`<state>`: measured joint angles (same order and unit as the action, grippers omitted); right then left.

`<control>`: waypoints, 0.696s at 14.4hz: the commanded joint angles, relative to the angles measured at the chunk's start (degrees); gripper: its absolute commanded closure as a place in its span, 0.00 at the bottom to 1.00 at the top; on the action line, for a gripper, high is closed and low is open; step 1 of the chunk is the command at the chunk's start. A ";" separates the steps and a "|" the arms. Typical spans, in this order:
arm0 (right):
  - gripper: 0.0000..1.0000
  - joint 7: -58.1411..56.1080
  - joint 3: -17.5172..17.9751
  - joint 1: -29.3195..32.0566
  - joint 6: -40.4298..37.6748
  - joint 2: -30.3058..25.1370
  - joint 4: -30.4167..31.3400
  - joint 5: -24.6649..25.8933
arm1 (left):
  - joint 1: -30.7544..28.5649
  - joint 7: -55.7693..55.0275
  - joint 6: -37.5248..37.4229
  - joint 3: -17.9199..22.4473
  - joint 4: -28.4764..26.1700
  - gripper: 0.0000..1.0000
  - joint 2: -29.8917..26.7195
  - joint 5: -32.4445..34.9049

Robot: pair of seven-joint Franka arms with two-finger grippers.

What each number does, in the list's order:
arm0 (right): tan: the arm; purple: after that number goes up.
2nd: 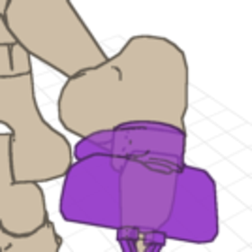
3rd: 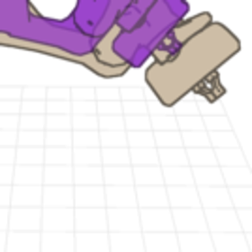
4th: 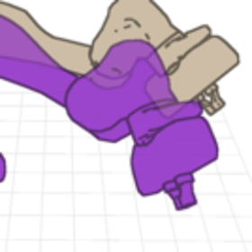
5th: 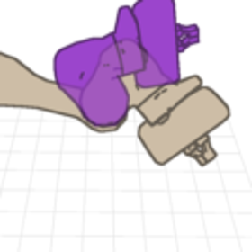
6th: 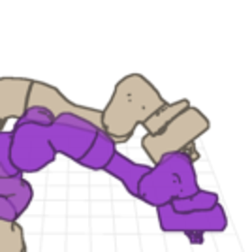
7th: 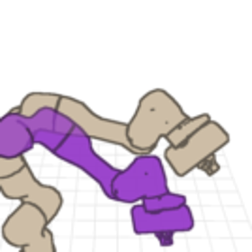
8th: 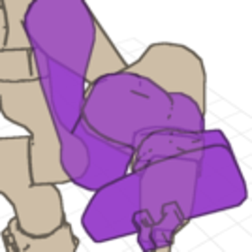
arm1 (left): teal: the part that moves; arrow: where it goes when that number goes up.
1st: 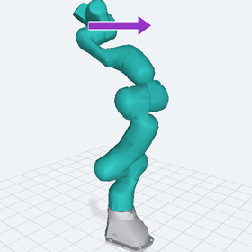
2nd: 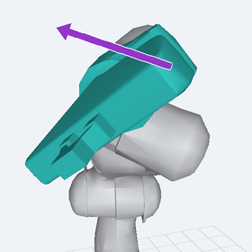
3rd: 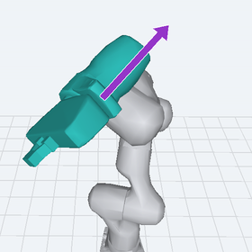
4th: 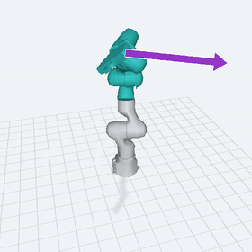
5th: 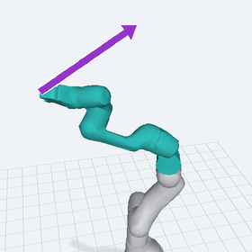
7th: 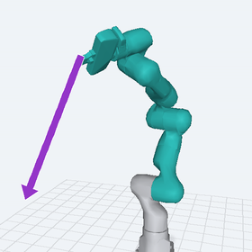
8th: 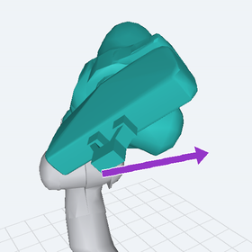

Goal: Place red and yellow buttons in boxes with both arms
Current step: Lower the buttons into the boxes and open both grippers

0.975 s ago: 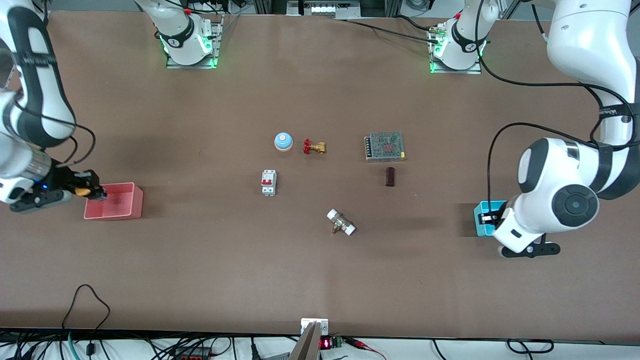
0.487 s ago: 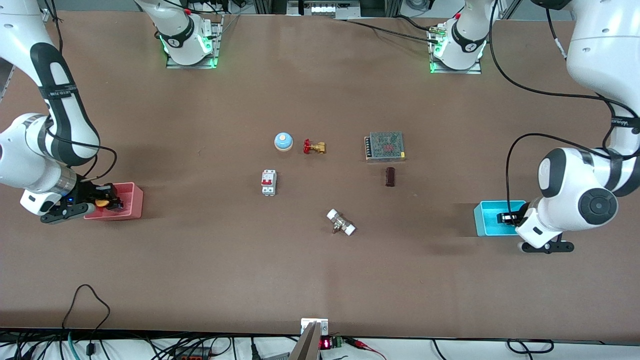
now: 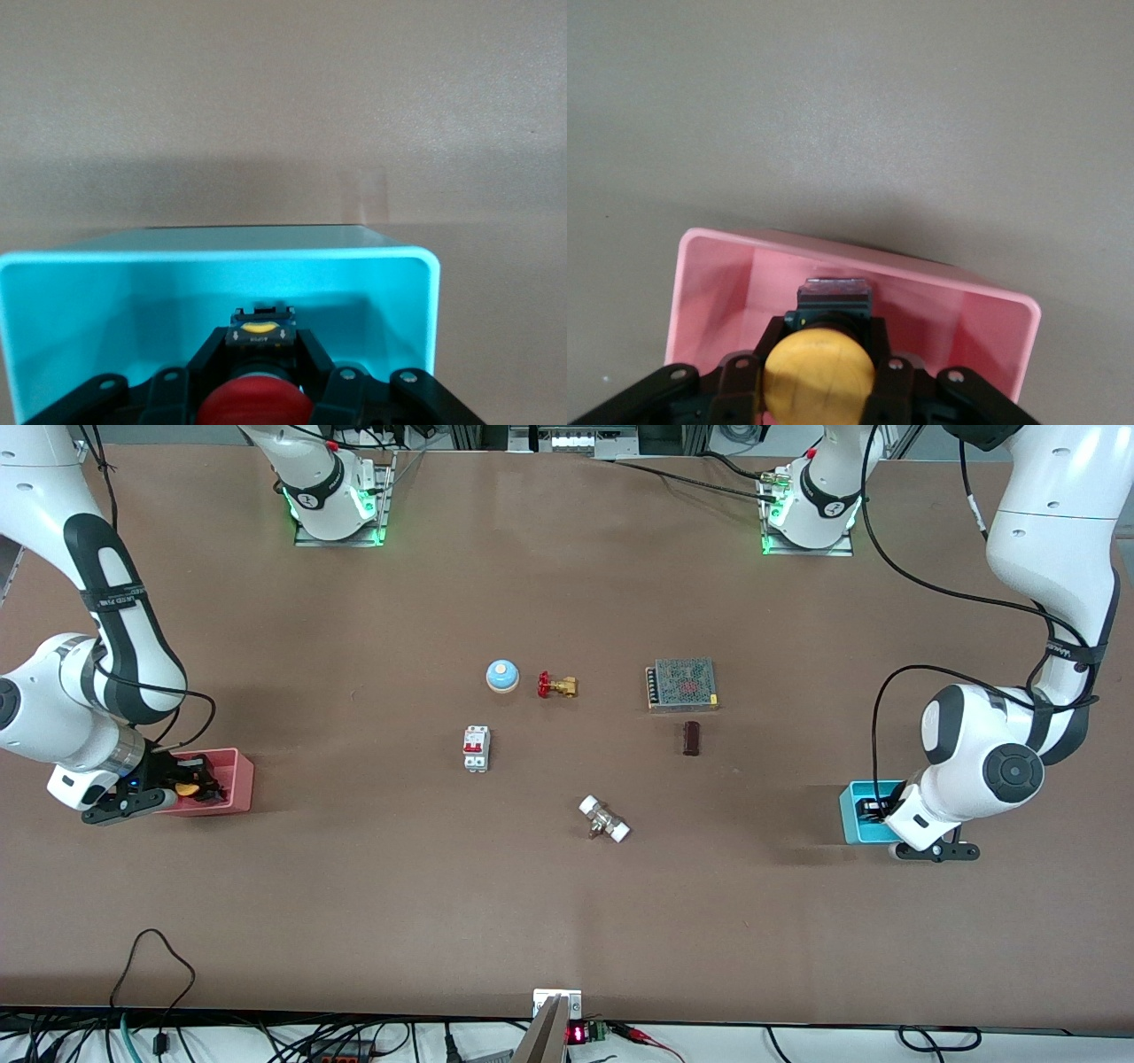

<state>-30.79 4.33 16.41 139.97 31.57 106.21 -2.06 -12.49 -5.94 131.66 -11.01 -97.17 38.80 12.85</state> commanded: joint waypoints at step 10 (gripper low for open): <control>0.66 0.12 0.15 -0.15 0.84 1.48 -1.01 1.10 | -0.96 0.67 -6.65 -0.76 1.10 0.00 -6.61 1.04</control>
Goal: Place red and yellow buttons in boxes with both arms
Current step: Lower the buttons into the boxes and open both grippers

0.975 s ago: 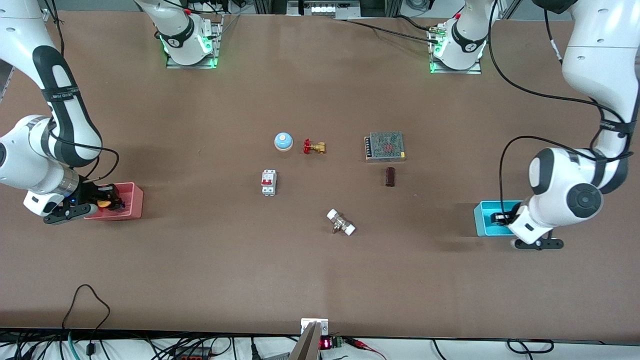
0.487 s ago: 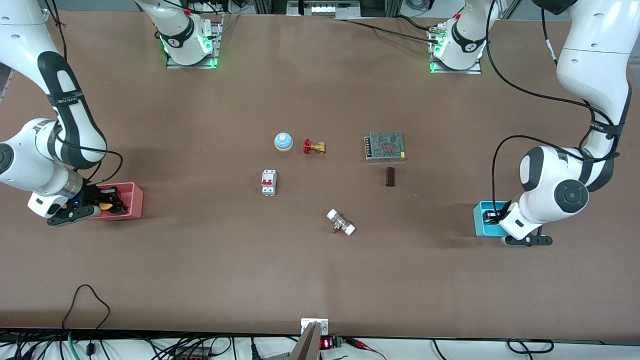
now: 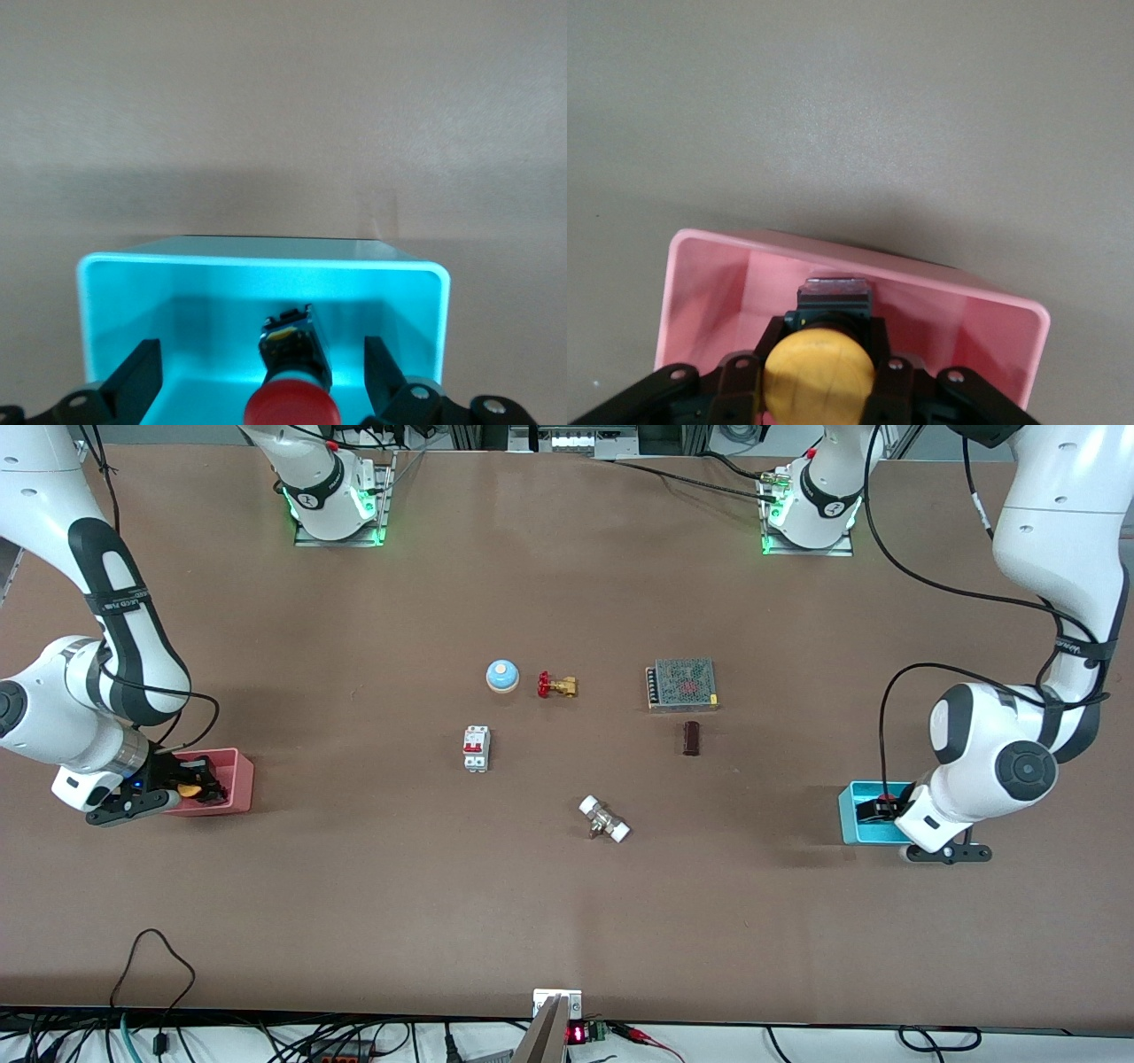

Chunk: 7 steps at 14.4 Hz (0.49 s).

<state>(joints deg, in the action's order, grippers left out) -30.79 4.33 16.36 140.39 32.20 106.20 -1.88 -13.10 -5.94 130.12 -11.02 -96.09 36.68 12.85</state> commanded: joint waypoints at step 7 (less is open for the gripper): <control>0.33 0.03 0.15 -0.10 0.68 1.11 -1.08 1.62 | 0.71 0.67 -29.97 -5.05 14.14 0.00 -10.67 0.42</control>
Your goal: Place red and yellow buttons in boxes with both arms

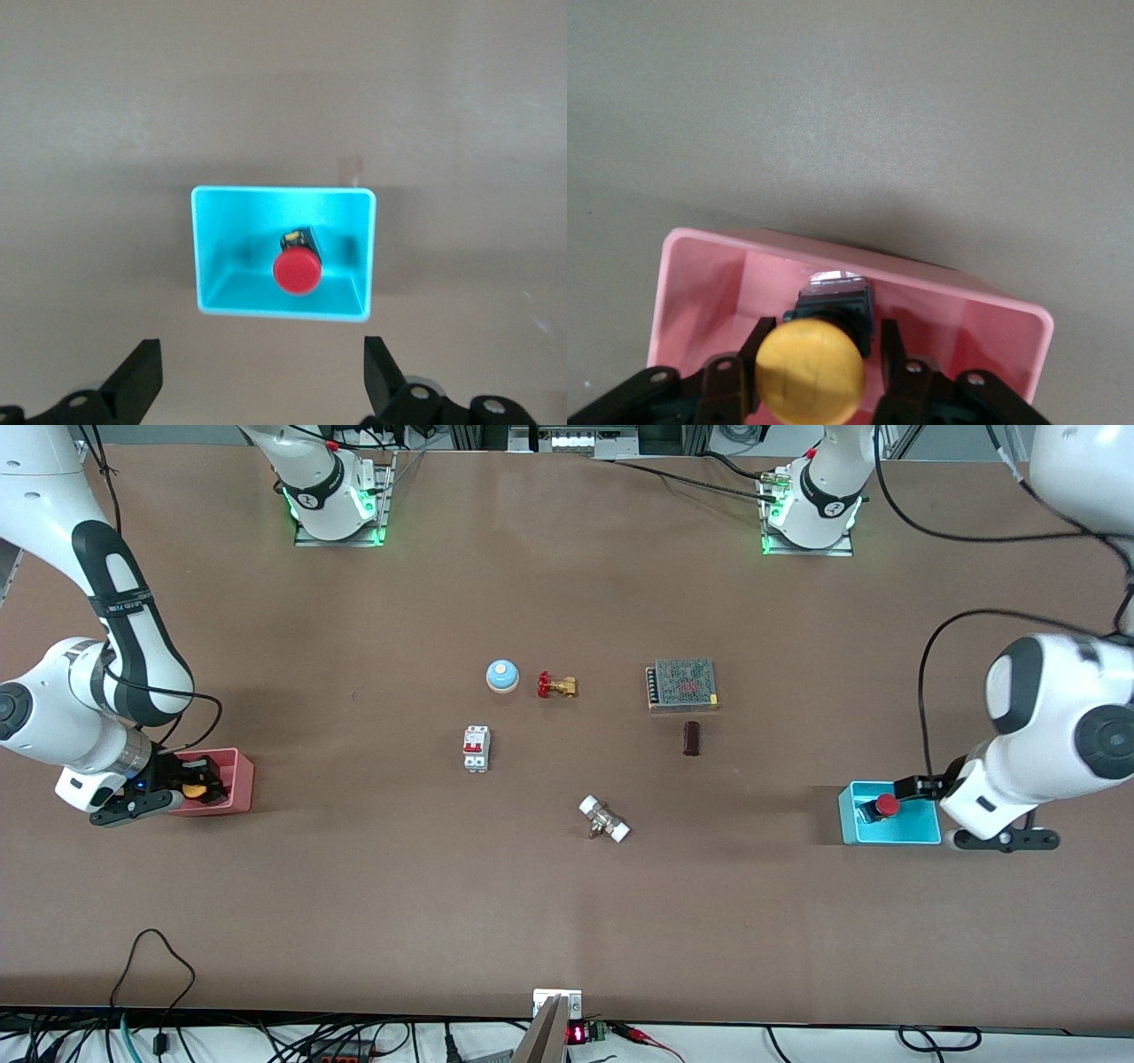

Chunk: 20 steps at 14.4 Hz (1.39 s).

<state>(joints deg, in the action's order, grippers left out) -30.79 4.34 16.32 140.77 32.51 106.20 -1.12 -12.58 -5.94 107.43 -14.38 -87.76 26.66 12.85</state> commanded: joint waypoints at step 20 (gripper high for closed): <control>0.00 27.88 0.76 -11.39 -28.16 -28.36 -2.31 0.77 | 0.18 0.67 -25.60 -6.63 18.51 0.00 -6.61 -5.20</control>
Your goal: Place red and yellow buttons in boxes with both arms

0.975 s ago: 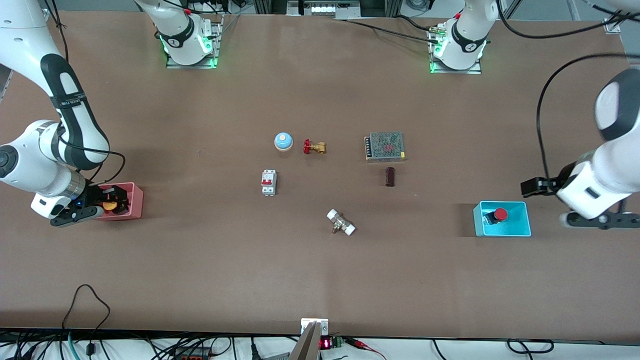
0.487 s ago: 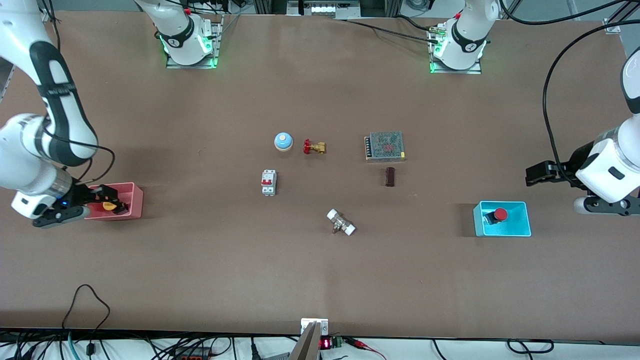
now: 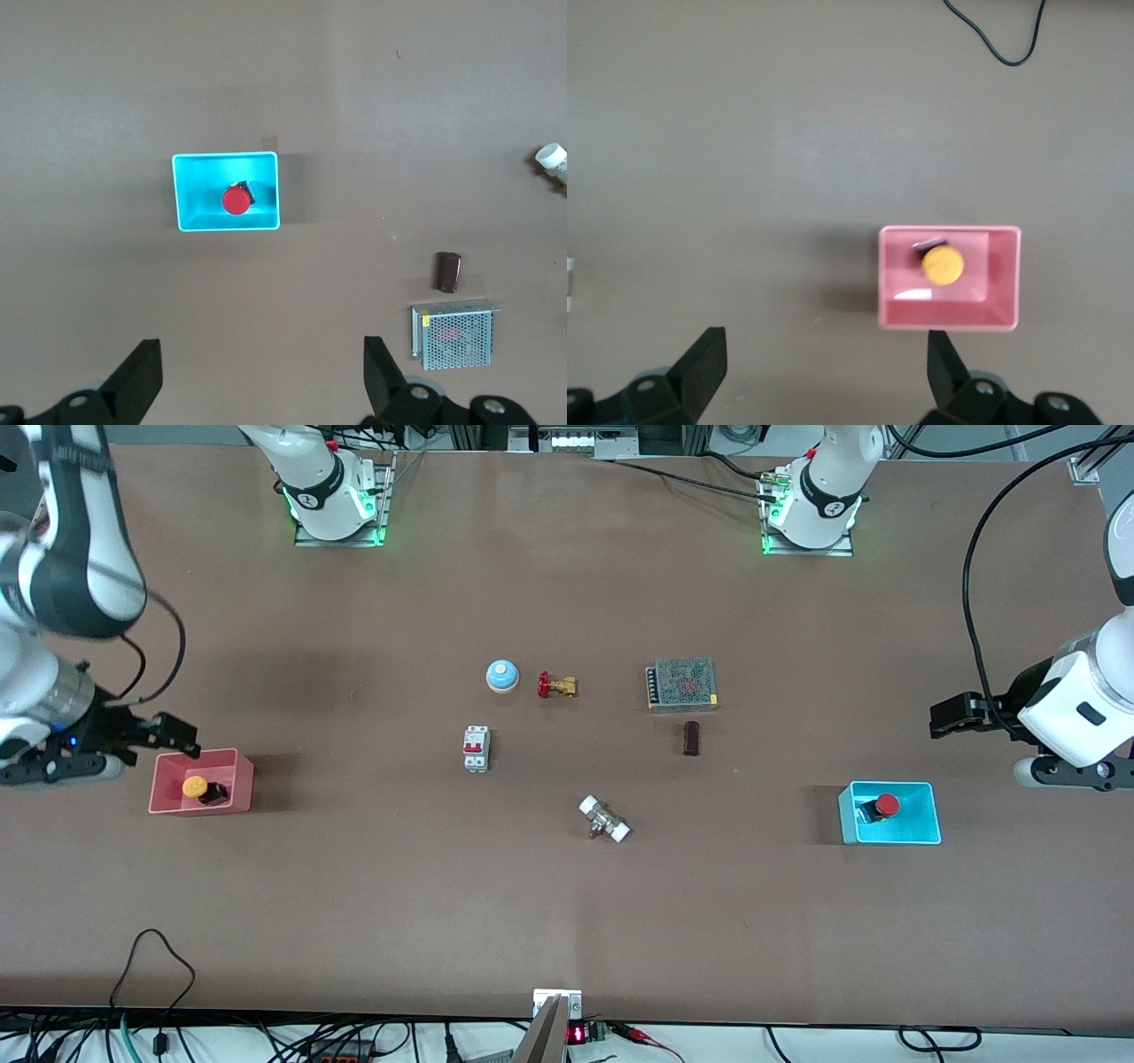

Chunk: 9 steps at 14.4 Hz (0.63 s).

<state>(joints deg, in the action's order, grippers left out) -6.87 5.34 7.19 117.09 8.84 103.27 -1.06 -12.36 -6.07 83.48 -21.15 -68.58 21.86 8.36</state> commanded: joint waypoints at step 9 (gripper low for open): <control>0.00 10.48 -0.15 -9.04 -20.94 -6.74 -10.01 3.62 | 11.73 5.46 12.50 17.53 -29.95 0.00 -23.61 -6.96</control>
<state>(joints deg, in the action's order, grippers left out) 3.49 5.73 -0.68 97.30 0.40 95.25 1.17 -3.13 -1.89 93.50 -7.50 -92.48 2.68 2.60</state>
